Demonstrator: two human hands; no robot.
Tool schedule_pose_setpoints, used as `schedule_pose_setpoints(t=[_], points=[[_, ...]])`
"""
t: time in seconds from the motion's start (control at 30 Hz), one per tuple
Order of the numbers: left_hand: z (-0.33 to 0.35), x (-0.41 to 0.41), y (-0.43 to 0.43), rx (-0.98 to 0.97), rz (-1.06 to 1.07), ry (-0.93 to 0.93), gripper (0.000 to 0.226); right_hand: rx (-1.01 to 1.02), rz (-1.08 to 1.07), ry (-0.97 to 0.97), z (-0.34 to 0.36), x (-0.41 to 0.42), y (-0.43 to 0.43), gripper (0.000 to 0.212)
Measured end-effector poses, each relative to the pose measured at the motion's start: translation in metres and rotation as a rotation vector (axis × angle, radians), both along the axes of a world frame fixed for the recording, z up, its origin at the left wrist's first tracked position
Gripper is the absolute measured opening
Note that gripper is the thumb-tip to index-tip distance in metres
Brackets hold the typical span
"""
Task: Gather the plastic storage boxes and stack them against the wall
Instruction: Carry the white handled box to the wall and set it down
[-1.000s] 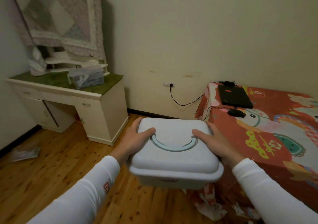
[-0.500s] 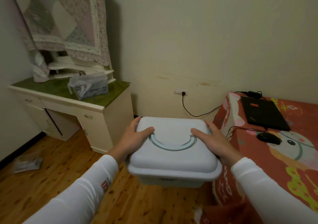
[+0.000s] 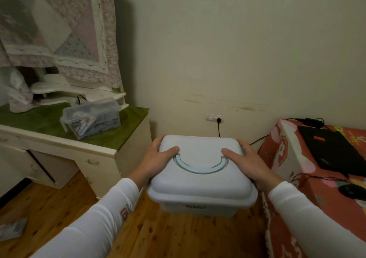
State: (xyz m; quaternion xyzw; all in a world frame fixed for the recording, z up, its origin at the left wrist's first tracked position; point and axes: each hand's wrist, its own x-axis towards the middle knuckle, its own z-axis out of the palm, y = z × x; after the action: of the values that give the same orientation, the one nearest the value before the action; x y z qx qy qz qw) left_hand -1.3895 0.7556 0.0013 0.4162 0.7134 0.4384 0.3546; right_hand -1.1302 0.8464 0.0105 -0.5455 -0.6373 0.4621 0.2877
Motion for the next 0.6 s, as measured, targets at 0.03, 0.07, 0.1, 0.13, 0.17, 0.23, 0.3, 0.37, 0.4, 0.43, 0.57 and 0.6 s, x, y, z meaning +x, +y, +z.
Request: schedule_pose_setpoints(t=[0.03,0.07,0.1,0.13,0.17,0.23,0.3,0.37,0.4,0.43,0.57,0.6], points=[[0.001,-0.015,0.012,0.0,-0.01,0.003,0.078,0.0,-0.013,-0.01,0.001,-0.013,0.008,0.079],[0.001,-0.033,0.028,0.002,-0.026,0.009,0.078,0.005,-0.027,-0.016,0.002,-0.029,0.02,0.08],[0.002,-0.043,0.037,-0.002,-0.03,0.022,0.079,0.008,-0.035,-0.017,0.003,-0.037,0.025,0.08],[0.002,-0.059,0.051,0.002,-0.042,0.024,0.079,0.015,-0.046,-0.008,0.004,-0.051,0.035,0.079],[0.002,-0.07,0.061,0.006,-0.055,0.031,0.079,0.016,-0.055,-0.002,0.004,-0.061,0.042,0.079],[0.002,-0.086,0.078,0.013,-0.069,0.05,0.078,0.016,-0.073,0.009,0.004,-0.075,0.054,0.079],[-0.001,-0.102,0.095,0.022,-0.08,0.053,0.078,0.003,-0.091,0.015,0.002,-0.089,0.067,0.079],[-0.002,-0.113,0.112,0.03,-0.094,0.045,0.078,0.004,-0.102,0.014,0.0,-0.099,0.08,0.079],[-0.003,-0.119,0.122,0.031,-0.099,0.044,0.078,0.006,-0.109,0.008,-0.001,-0.104,0.089,0.079],[-0.005,-0.124,0.13,0.029,-0.102,0.047,0.078,0.003,-0.11,0.005,-0.002,-0.108,0.097,0.079],[-0.012,-0.139,0.167,0.012,-0.106,0.058,0.078,-0.016,-0.11,0.013,-0.008,-0.123,0.134,0.079],[-0.015,-0.143,0.179,0.008,-0.107,0.056,0.078,-0.018,-0.109,0.014,-0.011,-0.128,0.146,0.077]])
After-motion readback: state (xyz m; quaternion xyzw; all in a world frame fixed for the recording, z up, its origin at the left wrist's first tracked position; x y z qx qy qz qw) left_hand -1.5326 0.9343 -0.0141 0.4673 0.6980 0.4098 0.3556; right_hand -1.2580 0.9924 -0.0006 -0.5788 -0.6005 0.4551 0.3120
